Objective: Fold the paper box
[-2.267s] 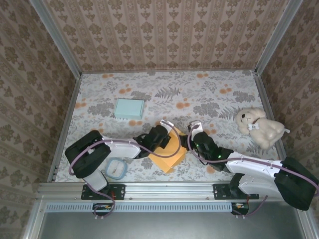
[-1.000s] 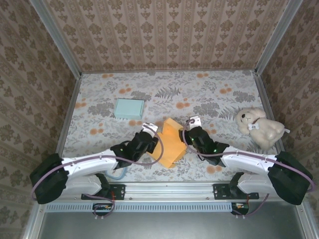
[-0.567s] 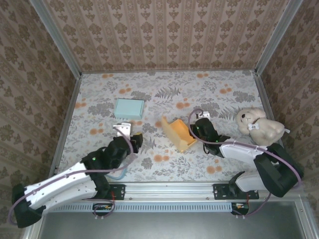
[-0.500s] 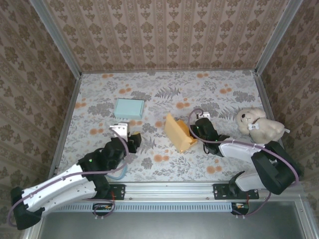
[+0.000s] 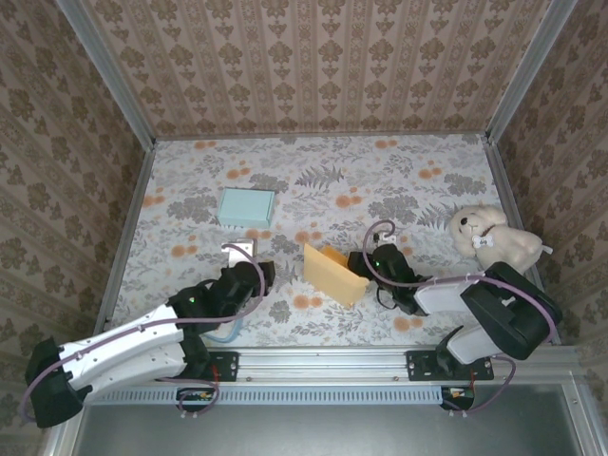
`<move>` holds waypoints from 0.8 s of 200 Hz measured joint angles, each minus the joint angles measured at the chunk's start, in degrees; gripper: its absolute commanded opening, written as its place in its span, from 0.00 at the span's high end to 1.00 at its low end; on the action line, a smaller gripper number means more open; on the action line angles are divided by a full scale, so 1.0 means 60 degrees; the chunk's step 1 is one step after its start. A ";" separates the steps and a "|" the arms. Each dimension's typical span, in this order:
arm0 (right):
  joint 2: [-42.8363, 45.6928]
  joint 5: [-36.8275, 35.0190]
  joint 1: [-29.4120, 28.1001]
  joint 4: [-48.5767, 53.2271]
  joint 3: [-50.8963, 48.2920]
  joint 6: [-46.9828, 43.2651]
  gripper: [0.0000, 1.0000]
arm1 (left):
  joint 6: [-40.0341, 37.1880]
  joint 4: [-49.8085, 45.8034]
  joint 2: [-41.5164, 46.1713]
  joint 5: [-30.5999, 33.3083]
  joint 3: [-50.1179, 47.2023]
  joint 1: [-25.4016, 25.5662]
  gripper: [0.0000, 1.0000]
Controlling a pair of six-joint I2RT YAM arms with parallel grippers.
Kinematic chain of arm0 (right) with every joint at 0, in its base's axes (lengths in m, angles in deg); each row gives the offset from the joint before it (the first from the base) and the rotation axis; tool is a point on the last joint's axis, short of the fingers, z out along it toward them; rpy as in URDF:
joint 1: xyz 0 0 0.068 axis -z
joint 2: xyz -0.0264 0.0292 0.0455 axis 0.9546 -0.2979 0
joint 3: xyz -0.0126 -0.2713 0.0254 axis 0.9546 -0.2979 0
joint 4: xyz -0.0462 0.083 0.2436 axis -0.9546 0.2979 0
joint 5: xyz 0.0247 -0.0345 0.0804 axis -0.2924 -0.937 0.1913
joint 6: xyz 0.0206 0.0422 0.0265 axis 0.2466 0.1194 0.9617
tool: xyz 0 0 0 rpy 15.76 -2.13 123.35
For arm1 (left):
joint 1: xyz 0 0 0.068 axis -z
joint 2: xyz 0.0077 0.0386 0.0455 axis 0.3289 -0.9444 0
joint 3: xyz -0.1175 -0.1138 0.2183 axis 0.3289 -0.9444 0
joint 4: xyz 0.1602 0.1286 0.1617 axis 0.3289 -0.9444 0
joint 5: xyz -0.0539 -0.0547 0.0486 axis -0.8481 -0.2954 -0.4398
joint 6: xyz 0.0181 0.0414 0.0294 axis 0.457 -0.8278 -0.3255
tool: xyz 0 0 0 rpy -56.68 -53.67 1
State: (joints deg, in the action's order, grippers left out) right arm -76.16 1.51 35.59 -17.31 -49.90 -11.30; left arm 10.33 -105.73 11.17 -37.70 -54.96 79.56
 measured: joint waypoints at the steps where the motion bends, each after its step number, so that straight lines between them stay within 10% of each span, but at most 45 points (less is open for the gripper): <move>1: 0.0015 -0.0011 -0.0022 0.0000 -0.0011 0.0007 0.43 | 0.0018 0.0036 -0.0022 -0.0004 -0.0015 0.0000 0.52; 86: 0.3566 -0.1843 -0.0678 0.2116 -0.0149 -0.0146 0.39 | 0.1286 0.1789 -0.3140 -0.0608 -0.0361 0.1191 0.66; 160: 0.6521 -0.2357 0.0550 0.4550 -0.0131 -0.1501 0.33 | 0.2470 0.1967 -0.6040 -0.0820 0.0514 0.1985 0.73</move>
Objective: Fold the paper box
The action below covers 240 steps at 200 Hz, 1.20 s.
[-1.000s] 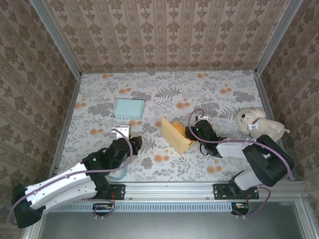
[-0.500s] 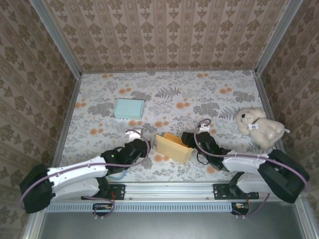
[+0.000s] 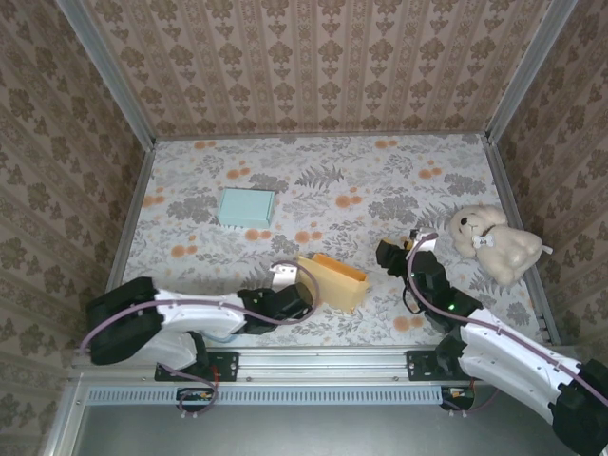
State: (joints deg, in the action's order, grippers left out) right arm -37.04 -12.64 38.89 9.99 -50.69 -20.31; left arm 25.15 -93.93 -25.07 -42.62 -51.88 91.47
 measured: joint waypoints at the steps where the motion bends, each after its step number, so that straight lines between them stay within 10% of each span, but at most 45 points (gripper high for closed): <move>1: -0.0007 0.0011 0.0011 0.0007 0.0000 -0.0004 0.33 | 0.0007 0.0011 -0.0047 -0.0004 0.0018 0.0000 0.73; 82: -0.2845 0.0882 0.0736 -0.0124 0.0211 -0.0284 0.33 | 0.0004 0.0994 -0.1162 -0.0594 0.0900 -0.1603 0.73; 191: -0.1727 0.0794 0.0823 -0.0455 -0.1016 0.0517 0.35 | -0.0630 0.1985 -0.5486 -0.3763 0.5832 -0.3348 0.82; 240: -0.1690 0.0889 0.0820 -0.0444 -0.1067 0.0889 0.35 | -0.1107 0.1552 -0.4193 -0.3421 0.5257 -0.3679 0.80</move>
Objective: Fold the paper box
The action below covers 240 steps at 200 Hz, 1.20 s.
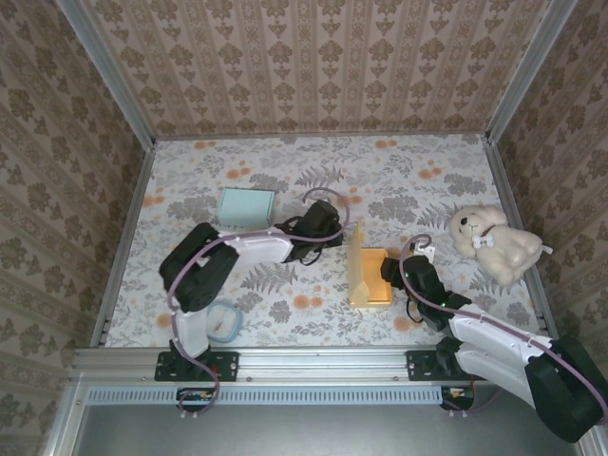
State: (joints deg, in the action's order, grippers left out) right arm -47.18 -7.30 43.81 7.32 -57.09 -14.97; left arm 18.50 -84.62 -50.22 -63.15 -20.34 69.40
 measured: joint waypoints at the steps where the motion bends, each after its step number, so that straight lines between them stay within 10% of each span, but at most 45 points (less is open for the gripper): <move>1: 0.0000 0.0000 0.0000 0.0000 0.0000 0.0007 0.35 | -0.0007 -0.0018 0.0084 0.0029 -0.0069 -0.0022 0.80; 190: -0.1198 -0.1770 -0.4408 0.0783 0.0594 0.5803 0.33 | -0.0488 -0.1486 0.6415 0.2663 -0.4878 0.0586 0.76; 240: -0.4422 -0.2269 -0.5541 -0.0798 0.2422 0.7340 0.32 | -0.0382 -0.2725 0.9253 0.3676 -0.5890 0.0484 0.74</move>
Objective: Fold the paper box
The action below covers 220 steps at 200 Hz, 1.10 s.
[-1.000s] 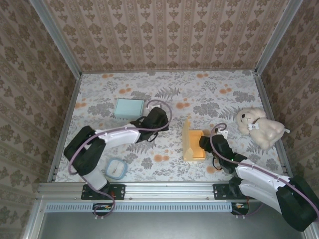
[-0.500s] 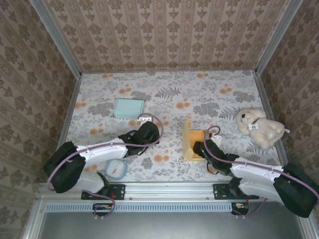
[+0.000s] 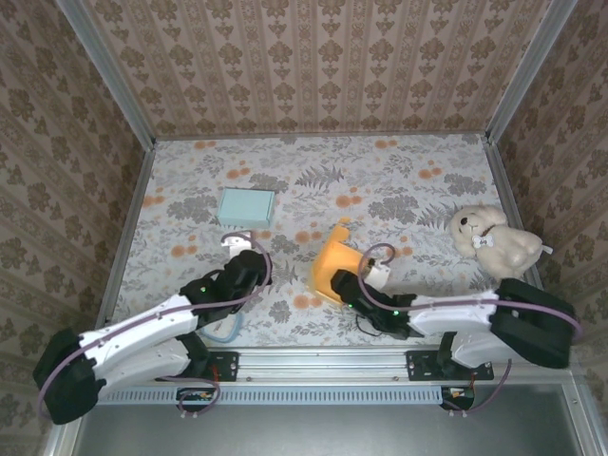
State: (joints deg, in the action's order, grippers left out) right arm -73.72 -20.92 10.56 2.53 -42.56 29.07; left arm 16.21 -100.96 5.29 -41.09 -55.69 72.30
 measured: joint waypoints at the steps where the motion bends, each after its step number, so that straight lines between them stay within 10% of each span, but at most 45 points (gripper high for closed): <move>1: -0.0062 0.0004 -0.0004 -0.0022 0.0033 0.0015 0.32 | 0.0007 -0.0033 0.0055 0.0018 -0.0018 -0.0007 0.74; 80: -0.3450 -0.0142 0.0069 -0.1818 0.2503 0.0186 0.32 | 0.0175 -0.0947 0.0845 0.0164 -0.0758 -0.1260 0.74; 152: 0.0637 -0.0900 0.0270 0.1268 0.1861 -0.4397 0.29 | -0.0342 0.0291 0.0335 -0.1242 -0.1166 -0.2116 0.74; 220: 0.0965 0.1552 0.4233 0.2954 0.3297 -0.9515 0.30 | -0.0361 0.0335 0.1093 -0.1432 -0.1268 -0.2116 0.73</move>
State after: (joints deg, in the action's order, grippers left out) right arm -67.92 -11.61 35.96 20.26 -22.78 -28.02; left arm 14.04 -98.95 11.85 -49.68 -63.29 59.60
